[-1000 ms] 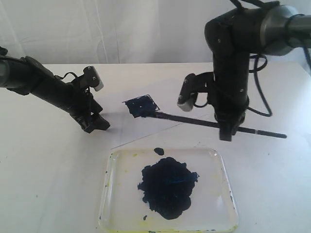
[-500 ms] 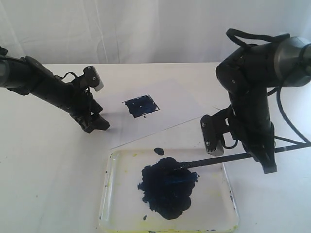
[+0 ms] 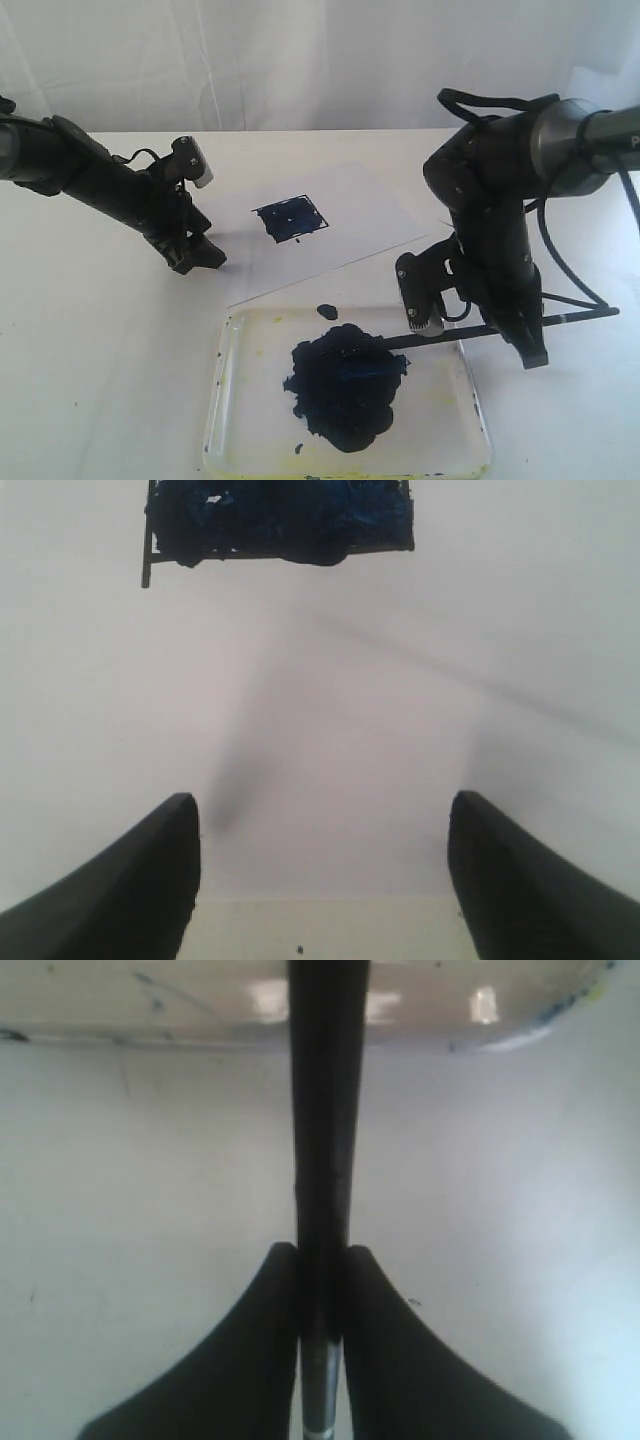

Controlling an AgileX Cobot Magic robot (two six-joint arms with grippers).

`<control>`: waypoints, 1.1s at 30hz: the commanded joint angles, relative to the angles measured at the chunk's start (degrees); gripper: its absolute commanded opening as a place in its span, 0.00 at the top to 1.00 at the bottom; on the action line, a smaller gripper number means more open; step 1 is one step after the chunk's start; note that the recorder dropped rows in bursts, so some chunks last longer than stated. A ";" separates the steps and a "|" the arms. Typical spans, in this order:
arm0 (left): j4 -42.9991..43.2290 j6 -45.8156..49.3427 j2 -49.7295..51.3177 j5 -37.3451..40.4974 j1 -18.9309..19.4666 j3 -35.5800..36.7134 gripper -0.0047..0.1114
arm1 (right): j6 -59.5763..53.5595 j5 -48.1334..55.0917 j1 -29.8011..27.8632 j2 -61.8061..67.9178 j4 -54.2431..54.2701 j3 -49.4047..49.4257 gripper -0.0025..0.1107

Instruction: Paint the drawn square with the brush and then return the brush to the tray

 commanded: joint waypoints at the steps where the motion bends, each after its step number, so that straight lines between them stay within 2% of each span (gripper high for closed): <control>1: 3.18 0.73 0.67 0.45 -0.26 1.03 0.34 | 0.63 -0.03 0.39 -0.01 -0.28 0.26 0.91; 6: 3.18 0.73 0.67 0.45 -0.26 1.03 0.34 | 1.88 -0.24 0.39 -0.01 -0.28 0.26 0.76; 11: 3.18 0.73 0.67 0.45 -0.26 1.03 0.34 | 3.60 -0.24 0.39 -0.01 -0.36 0.26 0.67; 21: 2.72 0.73 0.29 0.44 -0.26 1.03 0.34 | 12.48 -1.34 -0.09 -1.34 0.40 0.26 0.67; 33: 1.42 0.73 -6.93 0.97 -0.26 1.03 0.34 | 16.39 -4.38 -2.15 -6.87 12.03 0.26 0.67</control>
